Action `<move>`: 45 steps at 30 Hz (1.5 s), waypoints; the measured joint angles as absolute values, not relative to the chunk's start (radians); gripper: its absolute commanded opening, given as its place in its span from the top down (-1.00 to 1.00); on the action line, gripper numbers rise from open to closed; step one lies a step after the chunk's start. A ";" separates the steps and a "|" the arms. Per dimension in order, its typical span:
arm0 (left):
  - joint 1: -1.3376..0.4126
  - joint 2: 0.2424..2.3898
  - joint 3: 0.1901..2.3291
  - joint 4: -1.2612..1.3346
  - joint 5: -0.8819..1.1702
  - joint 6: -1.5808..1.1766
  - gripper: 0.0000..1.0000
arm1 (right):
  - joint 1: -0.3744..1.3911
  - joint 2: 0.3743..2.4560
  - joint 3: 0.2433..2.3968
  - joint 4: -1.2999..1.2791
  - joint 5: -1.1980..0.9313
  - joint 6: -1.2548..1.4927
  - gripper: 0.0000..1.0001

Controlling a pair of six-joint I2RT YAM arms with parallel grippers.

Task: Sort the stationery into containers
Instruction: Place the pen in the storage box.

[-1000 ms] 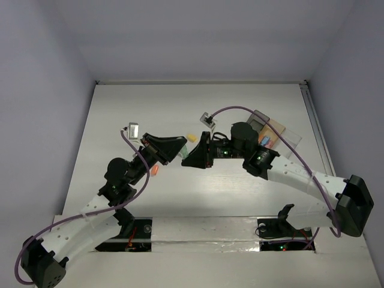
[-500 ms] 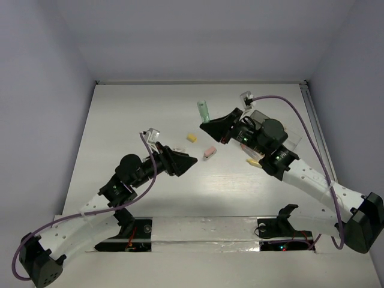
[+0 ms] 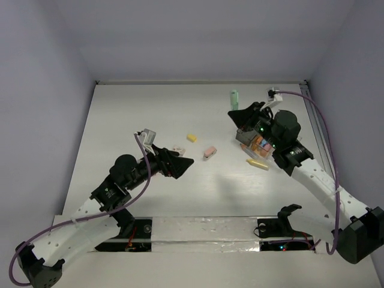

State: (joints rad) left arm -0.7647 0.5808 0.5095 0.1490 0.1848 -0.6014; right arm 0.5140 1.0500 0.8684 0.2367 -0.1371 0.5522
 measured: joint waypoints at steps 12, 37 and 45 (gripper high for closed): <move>-0.765 0.485 0.522 0.098 0.071 -0.557 -0.98 | 0.164 1.030 0.716 -0.161 -0.036 0.554 1.00; -0.765 0.428 0.514 0.096 0.061 -0.558 -0.98 | 0.039 1.202 0.702 -0.194 0.007 0.578 -0.63; -0.765 0.440 0.514 0.096 0.052 -0.558 -0.98 | 0.039 1.108 0.707 -0.192 -0.006 0.545 -0.74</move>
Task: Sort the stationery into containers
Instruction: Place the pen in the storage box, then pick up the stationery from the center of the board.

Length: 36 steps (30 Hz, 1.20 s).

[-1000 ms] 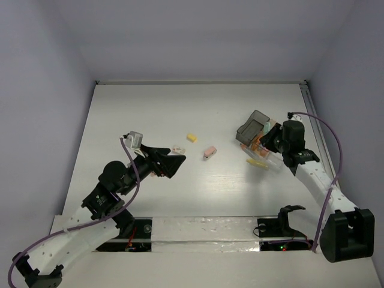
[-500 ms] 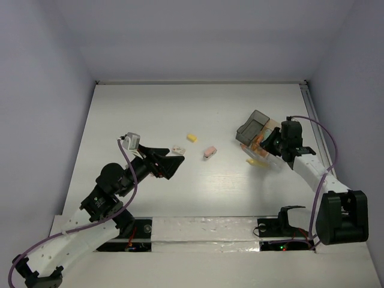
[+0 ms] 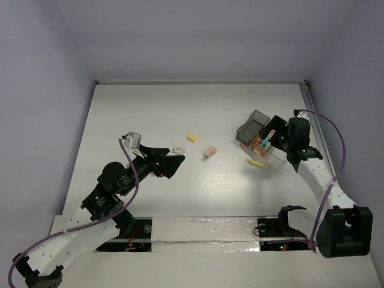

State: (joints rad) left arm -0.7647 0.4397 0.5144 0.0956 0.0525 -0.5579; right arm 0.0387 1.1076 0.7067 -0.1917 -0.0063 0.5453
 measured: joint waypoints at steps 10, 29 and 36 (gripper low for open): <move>-0.765 0.474 0.519 0.062 0.027 -0.557 -0.98 | 0.293 1.162 0.828 -0.166 -0.175 0.464 -0.86; -0.764 0.469 0.735 -0.162 -0.115 -0.403 -0.98 | 0.650 1.700 0.955 -0.137 -0.143 0.486 -0.99; -0.764 0.457 0.733 -0.186 -0.130 -0.384 -0.98 | 0.669 1.794 1.056 -0.105 -0.041 0.503 -0.68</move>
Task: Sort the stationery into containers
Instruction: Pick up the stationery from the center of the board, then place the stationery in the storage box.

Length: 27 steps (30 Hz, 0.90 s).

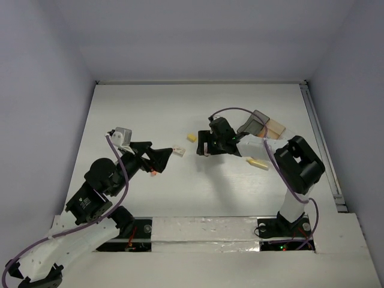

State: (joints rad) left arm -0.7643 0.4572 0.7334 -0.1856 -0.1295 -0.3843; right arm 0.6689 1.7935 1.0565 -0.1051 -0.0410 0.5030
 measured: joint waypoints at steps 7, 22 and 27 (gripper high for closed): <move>-0.756 0.443 0.733 -0.185 -0.125 -0.372 -0.98 | 0.689 1.846 1.113 -0.142 0.116 0.500 0.08; -0.722 0.429 0.723 -0.182 -0.034 -0.367 -0.98 | 0.590 1.475 1.042 -0.206 0.306 0.471 0.91; -0.720 0.364 0.711 -0.172 0.025 -0.367 -0.98 | 0.271 1.149 0.931 -0.201 0.372 0.486 0.86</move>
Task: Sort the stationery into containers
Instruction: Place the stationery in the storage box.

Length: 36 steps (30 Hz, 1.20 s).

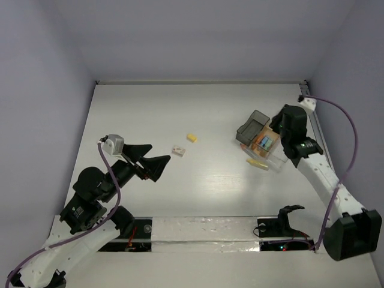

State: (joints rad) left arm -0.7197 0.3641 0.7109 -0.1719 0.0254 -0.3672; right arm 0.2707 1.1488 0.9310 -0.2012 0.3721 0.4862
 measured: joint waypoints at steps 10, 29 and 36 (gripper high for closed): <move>-0.696 0.279 0.707 -0.122 0.125 -0.367 -0.98 | 0.045 1.075 0.775 -0.356 0.400 0.501 0.84; -0.645 0.274 0.694 -0.112 0.203 -0.367 -0.98 | -0.027 1.212 0.775 -0.353 0.358 0.450 -1.00; -0.624 0.286 0.694 -0.108 0.210 -0.367 -0.98 | 0.020 1.078 0.781 -0.313 0.182 0.419 -0.99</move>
